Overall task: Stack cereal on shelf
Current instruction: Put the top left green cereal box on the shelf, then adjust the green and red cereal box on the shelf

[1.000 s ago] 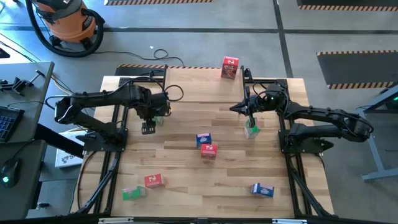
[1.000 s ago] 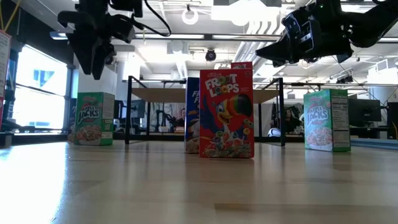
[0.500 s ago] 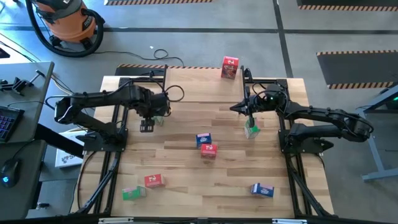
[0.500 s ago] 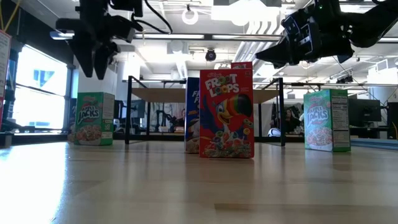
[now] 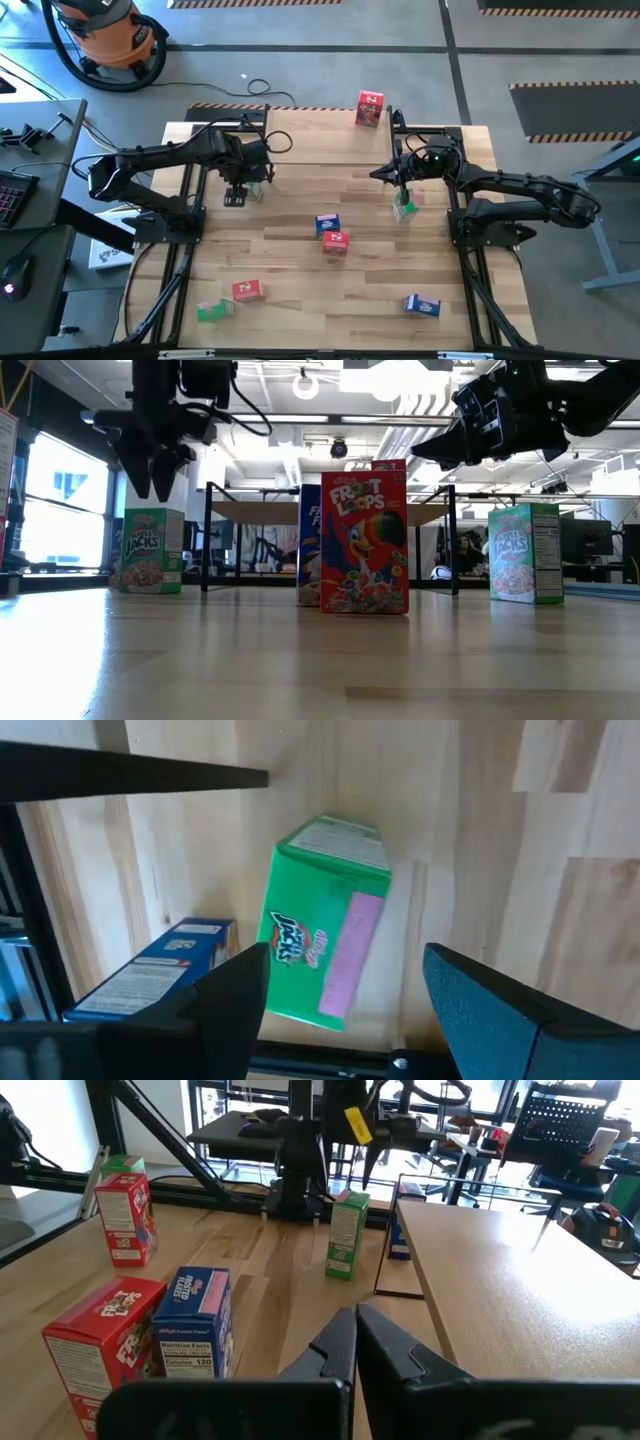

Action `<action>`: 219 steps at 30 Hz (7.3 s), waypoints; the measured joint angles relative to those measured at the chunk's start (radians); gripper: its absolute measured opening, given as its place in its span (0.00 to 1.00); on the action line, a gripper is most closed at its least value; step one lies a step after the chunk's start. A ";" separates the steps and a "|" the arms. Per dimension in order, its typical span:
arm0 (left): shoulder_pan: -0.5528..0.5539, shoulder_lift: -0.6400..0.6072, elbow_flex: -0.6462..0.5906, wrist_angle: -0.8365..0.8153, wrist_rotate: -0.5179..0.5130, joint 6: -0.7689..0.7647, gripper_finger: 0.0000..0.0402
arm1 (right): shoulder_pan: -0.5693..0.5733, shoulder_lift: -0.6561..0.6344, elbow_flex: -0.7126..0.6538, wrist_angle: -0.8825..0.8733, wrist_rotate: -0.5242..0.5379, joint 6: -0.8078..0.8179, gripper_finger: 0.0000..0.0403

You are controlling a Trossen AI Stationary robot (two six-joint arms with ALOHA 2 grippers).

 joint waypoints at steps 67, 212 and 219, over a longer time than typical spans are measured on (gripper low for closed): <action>0.075 0.001 -0.053 0.064 0.079 0.061 0.49 | 0.000 0.000 0.000 0.000 0.000 -0.007 0.00; 0.113 0.357 -0.190 1.684 0.044 -0.469 0.00 | 0.001 0.000 0.000 -0.017 0.014 0.018 0.00; 0.147 0.376 -0.190 1.738 0.042 -0.433 0.00 | 0.001 0.000 0.000 -0.017 0.014 0.016 0.00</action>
